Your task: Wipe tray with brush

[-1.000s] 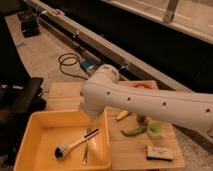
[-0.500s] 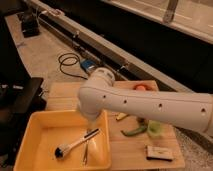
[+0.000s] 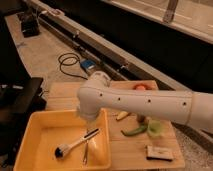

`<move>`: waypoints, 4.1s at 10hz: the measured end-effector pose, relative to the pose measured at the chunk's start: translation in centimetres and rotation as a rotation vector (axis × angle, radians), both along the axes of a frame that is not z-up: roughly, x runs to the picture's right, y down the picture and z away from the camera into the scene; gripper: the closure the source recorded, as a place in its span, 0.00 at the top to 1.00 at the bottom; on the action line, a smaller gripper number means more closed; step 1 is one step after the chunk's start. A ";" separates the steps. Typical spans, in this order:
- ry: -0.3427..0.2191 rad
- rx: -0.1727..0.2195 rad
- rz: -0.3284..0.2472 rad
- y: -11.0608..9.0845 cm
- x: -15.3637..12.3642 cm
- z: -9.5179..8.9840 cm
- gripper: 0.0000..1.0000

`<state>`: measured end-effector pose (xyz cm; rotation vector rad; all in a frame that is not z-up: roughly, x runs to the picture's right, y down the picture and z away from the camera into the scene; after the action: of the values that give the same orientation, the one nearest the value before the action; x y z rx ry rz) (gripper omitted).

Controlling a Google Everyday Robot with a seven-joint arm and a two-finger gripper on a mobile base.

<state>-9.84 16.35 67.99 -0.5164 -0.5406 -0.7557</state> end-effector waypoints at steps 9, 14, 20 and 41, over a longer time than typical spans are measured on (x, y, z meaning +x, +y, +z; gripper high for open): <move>-0.034 -0.193 0.005 6.7 -2.6 6.4 0.63; -0.018 -0.221 0.011 7.2 -2.5 7.3 0.63; -0.030 -0.287 0.000 9.1 -3.8 9.0 0.63; 0.004 -0.220 -0.019 9.8 -1.7 4.4 0.00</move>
<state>-11.57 26.14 72.37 -0.7276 -0.6198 -0.7170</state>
